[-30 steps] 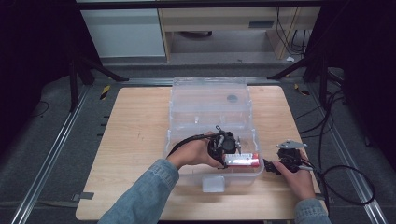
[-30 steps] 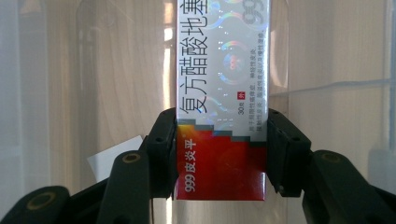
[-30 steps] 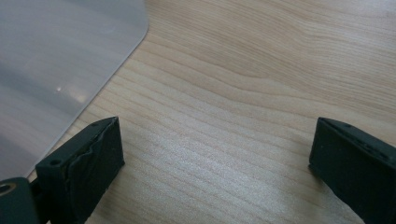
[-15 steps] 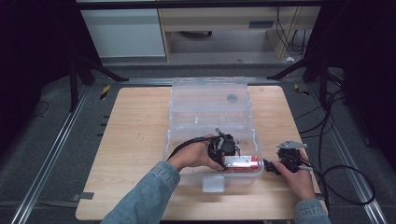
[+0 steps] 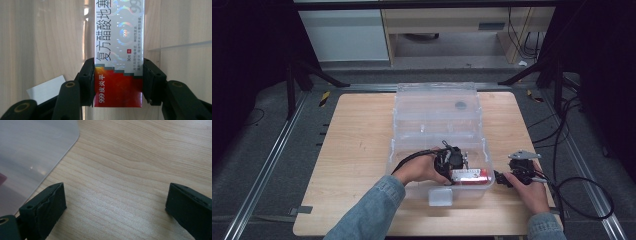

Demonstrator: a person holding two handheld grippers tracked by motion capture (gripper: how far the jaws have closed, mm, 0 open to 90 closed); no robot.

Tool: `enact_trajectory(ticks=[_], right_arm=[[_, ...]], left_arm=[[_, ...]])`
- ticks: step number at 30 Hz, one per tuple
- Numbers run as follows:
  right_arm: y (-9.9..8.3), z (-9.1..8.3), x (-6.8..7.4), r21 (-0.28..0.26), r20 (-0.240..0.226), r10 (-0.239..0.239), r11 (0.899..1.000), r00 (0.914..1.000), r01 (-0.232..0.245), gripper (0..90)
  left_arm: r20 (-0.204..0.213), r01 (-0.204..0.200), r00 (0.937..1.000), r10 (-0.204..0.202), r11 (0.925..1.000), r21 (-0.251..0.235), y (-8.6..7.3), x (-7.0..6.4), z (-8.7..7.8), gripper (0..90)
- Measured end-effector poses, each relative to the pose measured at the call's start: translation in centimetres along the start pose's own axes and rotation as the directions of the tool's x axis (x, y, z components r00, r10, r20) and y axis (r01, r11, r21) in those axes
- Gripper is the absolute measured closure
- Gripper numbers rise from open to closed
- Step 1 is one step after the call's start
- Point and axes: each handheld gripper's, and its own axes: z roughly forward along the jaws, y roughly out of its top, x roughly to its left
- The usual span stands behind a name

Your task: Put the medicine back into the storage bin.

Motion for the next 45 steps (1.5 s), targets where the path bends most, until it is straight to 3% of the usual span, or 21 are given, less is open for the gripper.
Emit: enact_trajectory(ticks=[33,45], right_arm=[[0.0,0.0,0.0,0.000,0.000,0.000,1.000,1.0000,0.000,3.3],[0.0,0.0,0.0,0.000,0.000,0.000,1.000,1.0000,0.000,3.2]], left_arm=[[0.026,0.013,0.9996,-0.013,0.9996,0.024,-0.2,0.1,1.7,50.8],[0.007,0.013,0.9999,-0.013,0.9999,0.008,-0.3,0.1,1.5,48.1]])
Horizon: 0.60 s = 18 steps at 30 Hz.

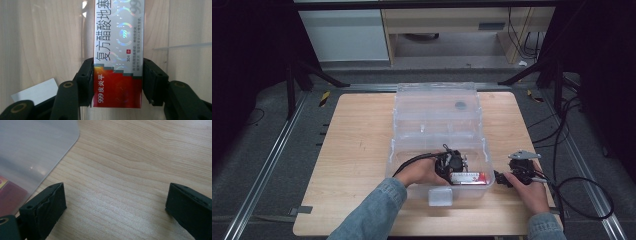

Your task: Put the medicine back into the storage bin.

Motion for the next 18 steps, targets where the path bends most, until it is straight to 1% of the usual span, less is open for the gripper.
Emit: enact_trajectory(ticks=[3,4,5,7,8,12,16,18], right_arm=[[0.0,0.0,0.0,0.000,0.000,0.000,1.000,1.0000,0.000,3.2],[0.0,0.0,0.0,0.000,0.000,0.001,1.000,1.0000,-0.001,3.2],[0.0,0.0,0.0,0.000,0.000,0.001,1.000,1.0000,-0.001,3.2],[0.0,0.0,0.0,0.000,0.000,0.000,1.000,1.0000,0.000,3.2],[0.0,0.0,0.0,0.000,0.000,0.000,1.000,1.0000,0.000,3.2],[0.0,0.0,0.0,0.000,0.000,0.001,1.000,1.0000,-0.001,3.2],[0.0,0.0,0.0,0.000,0.000,0.000,1.000,1.0000,0.000,3.2],[0.0,0.0,0.0,0.000,0.000,0.000,1.000,1.0000,0.000,3.2]], left_arm=[[-0.008,0.004,1.0000,-0.004,0.9997,-0.022,-0.2,0.1,-0.6,47.1],[-0.004,0.012,0.9999,-0.013,0.9991,-0.040,-0.2,0.1,-0.8,47.4],[-0.002,0.009,1.0000,-0.009,0.9986,-0.052,-0.2,0.0,-1.1,47.5],[-0.005,0.011,0.9999,-0.011,0.9982,-0.060,-0.1,-0.1,-1.5,47.4],[-0.014,0.006,0.9999,-0.006,0.9980,-0.063,-0.1,-0.1,-1.7,47.4],[-0.034,0.004,0.9994,-0.008,0.9950,-0.100,-0.1,-0.3,-2.8,46.6],[-0.071,-0.009,0.9975,0.000,0.9907,-0.136,-0.1,-0.7,-4.2,46.3],[-0.080,-0.006,0.9967,-0.007,0.9872,-0.159,-0.1,-0.8,-4.8,46.3]])
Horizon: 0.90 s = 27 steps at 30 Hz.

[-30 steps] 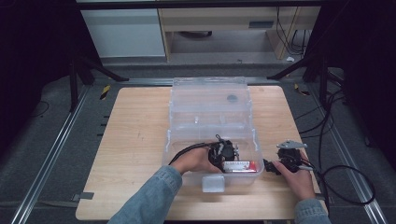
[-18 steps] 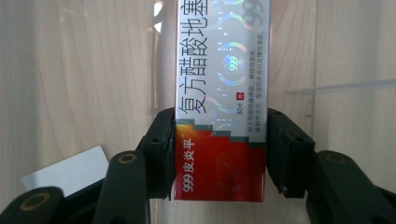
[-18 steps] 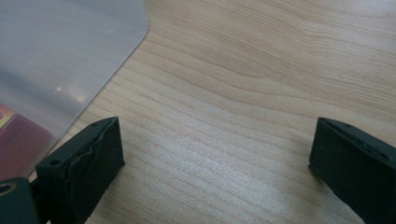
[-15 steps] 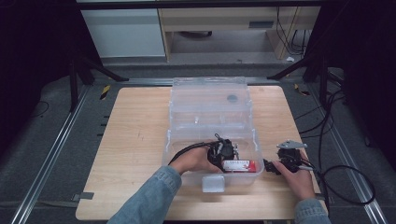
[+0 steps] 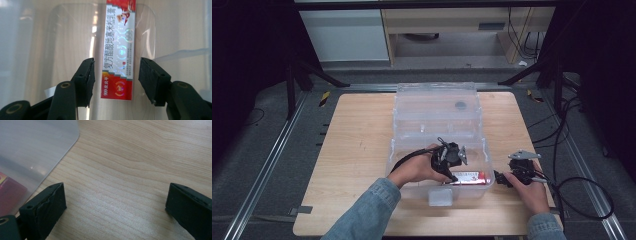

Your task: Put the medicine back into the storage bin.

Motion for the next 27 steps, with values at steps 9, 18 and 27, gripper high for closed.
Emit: enact_trajectory(ticks=[9,18,27], right_arm=[[0.0,0.0,0.0,0.000,0.000,0.001,1.000,1.0000,-0.001,3.3],[-0.1,-0.2,0.0,-0.005,0.000,0.003,1.000,1.0000,-0.003,8.8],[2.5,-3.3,-0.5,-0.088,0.119,-0.029,0.995,0.9924,0.040,29.9]], left_arm=[[-0.050,0.027,0.9983,-0.030,0.9971,-0.071,-0.5,-0.5,-2.7,43.6],[-0.105,0.073,0.9906,-0.088,0.9885,-0.132,-2.0,-0.9,-5.3,34.3],[-0.160,0.113,0.9770,-0.141,0.9788,-0.171,-4.1,-1.9,-7.2,23.5]])
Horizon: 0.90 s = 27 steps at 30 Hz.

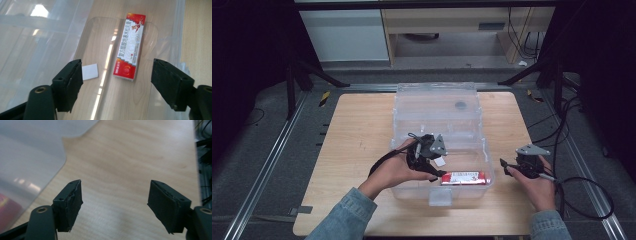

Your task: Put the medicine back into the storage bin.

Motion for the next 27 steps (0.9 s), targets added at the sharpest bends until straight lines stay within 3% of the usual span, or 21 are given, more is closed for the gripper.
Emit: enact_trajectory(ticks=[4,8,13,19,27], right_arm=[[1.9,-1.0,0.0,-0.006,-0.020,-0.039,0.999,0.9991,0.038,33.1],[3.9,-1.5,-0.2,-0.008,-0.046,-0.062,0.998,0.9970,0.061,33.1],[6.7,-1.9,-0.7,0.000,-0.107,-0.060,0.998,0.9925,0.061,32.8],[9.2,-2.2,-1.3,-0.011,-0.157,-0.046,0.999,0.9866,0.045,30.3],[12.3,-3.6,-0.4,-0.030,-0.165,-0.140,0.990,0.9764,0.137,40.7]], left_arm=[[-0.046,0.025,0.9986,-0.025,0.9997,-0.004,-1.0,0.1,-0.7,16.4],[-0.056,0.046,0.9973,-0.048,0.9985,-0.031,-2.0,-0.1,-1.3,16.4],[-0.120,0.086,0.9880,-0.098,0.9913,-0.099,-3.0,-0.4,-2.3,18.1],[-0.113,0.122,0.9848,-0.132,0.9881,-0.094,-4.6,0.0,-2.3,20.1],[-0.126,0.163,0.9751,-0.183,0.9752,-0.149,-5.5,-0.6,-2.8,21.4]])
